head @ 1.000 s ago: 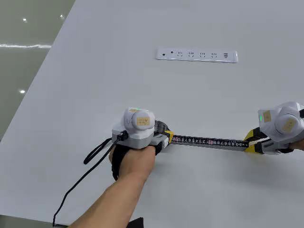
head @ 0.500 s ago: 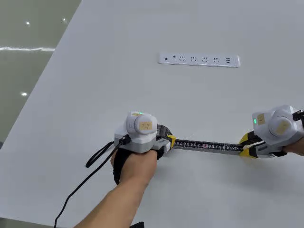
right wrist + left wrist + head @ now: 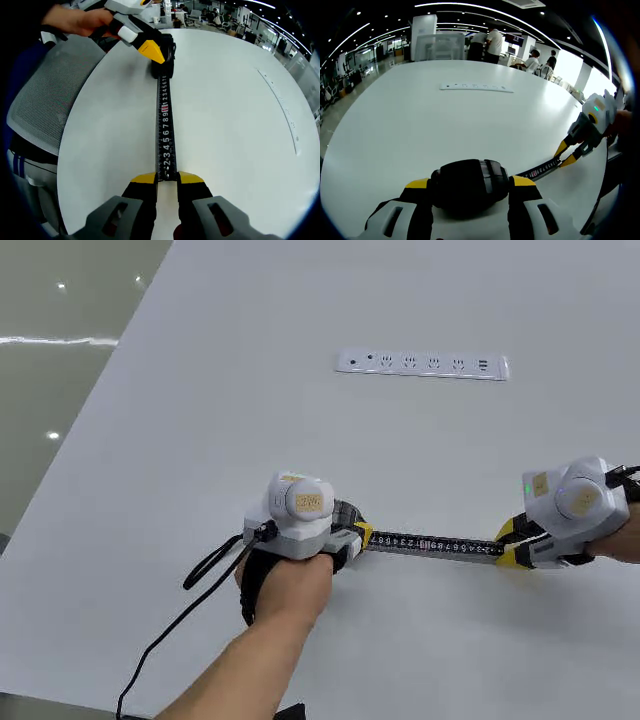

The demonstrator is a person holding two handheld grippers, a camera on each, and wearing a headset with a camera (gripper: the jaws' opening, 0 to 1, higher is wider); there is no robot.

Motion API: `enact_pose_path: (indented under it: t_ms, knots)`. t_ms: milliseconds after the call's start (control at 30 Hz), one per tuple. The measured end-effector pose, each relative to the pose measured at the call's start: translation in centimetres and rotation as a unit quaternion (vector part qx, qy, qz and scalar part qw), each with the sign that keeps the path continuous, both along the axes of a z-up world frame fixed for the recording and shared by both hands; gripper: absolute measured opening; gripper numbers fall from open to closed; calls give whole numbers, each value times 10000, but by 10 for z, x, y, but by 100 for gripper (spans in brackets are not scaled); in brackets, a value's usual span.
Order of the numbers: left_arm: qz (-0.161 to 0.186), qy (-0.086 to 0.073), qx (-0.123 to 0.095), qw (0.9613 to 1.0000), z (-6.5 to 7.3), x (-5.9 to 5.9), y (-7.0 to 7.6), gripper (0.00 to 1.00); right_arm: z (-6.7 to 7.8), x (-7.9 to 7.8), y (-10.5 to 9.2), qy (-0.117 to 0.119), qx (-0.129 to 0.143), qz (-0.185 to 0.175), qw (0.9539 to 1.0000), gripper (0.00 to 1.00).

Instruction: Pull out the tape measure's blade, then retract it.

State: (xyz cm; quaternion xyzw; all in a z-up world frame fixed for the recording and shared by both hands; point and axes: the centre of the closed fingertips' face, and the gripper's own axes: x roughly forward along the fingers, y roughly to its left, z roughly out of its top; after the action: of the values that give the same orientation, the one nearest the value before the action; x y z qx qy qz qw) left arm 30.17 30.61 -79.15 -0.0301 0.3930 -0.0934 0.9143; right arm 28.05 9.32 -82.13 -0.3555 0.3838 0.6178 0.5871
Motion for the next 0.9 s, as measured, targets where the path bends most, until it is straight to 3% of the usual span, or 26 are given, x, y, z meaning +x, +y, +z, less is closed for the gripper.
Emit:
enact_pose_path:
  t_ms: [900]
  knots:
    - [-28, -12, -12, 10000, 0, -1, 0, 57, -2, 0, 30, 67, 99, 146, 9998, 11]
